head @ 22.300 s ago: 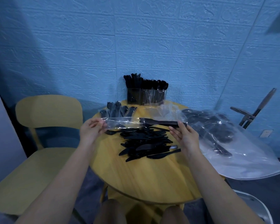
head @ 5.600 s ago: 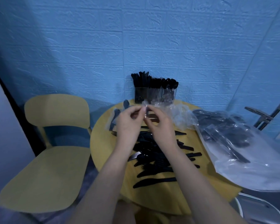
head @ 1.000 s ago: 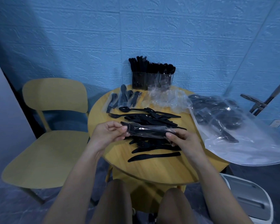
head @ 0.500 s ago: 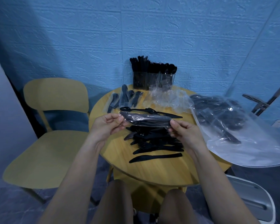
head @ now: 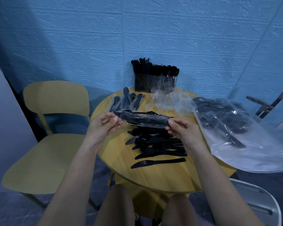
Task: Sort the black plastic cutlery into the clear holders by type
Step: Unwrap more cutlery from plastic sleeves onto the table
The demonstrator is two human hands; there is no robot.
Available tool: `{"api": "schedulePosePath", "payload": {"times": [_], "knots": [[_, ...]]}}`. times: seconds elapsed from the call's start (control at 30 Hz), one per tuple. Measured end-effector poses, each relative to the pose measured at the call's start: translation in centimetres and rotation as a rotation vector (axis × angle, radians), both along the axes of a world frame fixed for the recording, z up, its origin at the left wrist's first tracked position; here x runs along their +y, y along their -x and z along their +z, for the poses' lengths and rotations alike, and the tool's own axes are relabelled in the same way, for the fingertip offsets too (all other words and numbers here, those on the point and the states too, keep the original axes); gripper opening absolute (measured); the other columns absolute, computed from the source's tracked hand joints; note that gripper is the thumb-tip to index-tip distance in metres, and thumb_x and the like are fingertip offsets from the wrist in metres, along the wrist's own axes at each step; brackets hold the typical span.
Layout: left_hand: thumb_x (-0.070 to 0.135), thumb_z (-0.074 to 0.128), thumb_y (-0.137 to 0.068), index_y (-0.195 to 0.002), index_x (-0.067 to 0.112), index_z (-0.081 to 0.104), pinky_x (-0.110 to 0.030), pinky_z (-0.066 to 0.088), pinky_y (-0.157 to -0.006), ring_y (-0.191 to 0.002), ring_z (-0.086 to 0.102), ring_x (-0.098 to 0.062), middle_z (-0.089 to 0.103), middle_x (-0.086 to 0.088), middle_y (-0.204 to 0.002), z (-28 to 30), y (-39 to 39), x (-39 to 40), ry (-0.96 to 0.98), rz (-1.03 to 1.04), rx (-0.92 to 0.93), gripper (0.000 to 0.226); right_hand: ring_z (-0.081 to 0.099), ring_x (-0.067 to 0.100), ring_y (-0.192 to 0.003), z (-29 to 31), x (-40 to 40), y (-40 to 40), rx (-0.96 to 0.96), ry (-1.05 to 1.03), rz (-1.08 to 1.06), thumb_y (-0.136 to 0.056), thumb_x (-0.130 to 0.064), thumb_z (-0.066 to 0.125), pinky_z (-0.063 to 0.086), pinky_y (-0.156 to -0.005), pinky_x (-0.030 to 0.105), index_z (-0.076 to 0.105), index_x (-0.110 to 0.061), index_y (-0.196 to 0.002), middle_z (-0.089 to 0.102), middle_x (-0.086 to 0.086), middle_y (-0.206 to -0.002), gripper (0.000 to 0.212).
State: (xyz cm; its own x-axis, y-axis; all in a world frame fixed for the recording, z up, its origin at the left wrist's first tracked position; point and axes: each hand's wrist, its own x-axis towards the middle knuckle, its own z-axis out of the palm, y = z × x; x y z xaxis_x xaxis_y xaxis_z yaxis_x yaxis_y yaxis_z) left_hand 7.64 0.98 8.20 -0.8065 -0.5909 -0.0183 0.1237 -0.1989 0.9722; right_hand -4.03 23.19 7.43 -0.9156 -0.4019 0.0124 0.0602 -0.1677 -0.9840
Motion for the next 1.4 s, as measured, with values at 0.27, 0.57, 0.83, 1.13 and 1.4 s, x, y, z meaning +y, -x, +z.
{"api": "schedulePosePath", "payload": {"times": [0.27,0.57,0.83,1.13,1.4], "knots": [[0.001,0.057,-0.09,-0.094,0.005,0.06,-0.017,0.056,-0.067,-0.076,0.071,-0.013,0.071,-0.007,-0.082,-0.1,0.5,0.3,0.022,0.007,0.004,0.006,0.069,0.013,-0.074,-0.2,-0.1,0.0,0.094,-0.085,0.015,-0.085,-0.008,0.065,0.057,-0.074,0.022,0.07,-0.012,-0.091,0.072,0.002,-0.075,0.009],[0.003,0.055,-0.092,-0.097,0.006,0.061,-0.019,0.057,-0.07,-0.075,0.07,-0.009,0.068,-0.008,-0.091,-0.5,0.0,-2.0,-0.024,0.211,0.046,0.008,0.065,0.012,-0.068,-0.8,0.6,1.7,-0.033,-0.016,-0.131,-0.086,-0.009,0.066,0.055,-0.067,0.019,0.069,-0.005,-0.096,0.068,0.005,-0.078,0.011],[0.002,0.05,-0.096,-0.084,0.012,0.054,-0.017,0.056,-0.065,-0.062,0.066,-0.002,0.067,0.0,-0.077,-1.0,-1.2,-5.0,-0.081,0.531,0.17,0.017,0.057,0.011,-0.071,-1.6,0.5,3.2,0.021,-0.264,-0.19,-0.09,-0.016,0.063,0.049,-0.072,0.023,0.07,-0.007,-0.097,0.064,0.0,-0.077,0.013],[0.008,0.056,-0.093,-0.094,0.011,0.059,-0.022,0.058,-0.074,-0.095,0.067,-0.022,0.066,-0.007,-0.103,0.0,4.0,0.8,-0.122,0.219,0.074,0.004,0.057,0.007,-0.098,-1.2,-1.7,3.2,0.457,-0.724,-0.209,-0.086,-0.046,0.062,0.048,-0.087,0.027,0.069,-0.023,-0.106,0.065,-0.009,-0.105,0.031],[0.021,0.067,-0.087,-0.088,0.018,0.063,-0.027,0.049,-0.085,-0.095,0.063,-0.016,0.068,-0.001,-0.095,0.1,10.1,3.7,0.173,0.083,-0.084,0.005,0.062,0.01,-0.087,2.3,-8.4,5.4,0.196,-0.321,-0.082,-0.092,-0.022,0.061,0.045,-0.07,0.019,0.063,-0.025,-0.076,0.069,-0.003,-0.088,0.016]]}}
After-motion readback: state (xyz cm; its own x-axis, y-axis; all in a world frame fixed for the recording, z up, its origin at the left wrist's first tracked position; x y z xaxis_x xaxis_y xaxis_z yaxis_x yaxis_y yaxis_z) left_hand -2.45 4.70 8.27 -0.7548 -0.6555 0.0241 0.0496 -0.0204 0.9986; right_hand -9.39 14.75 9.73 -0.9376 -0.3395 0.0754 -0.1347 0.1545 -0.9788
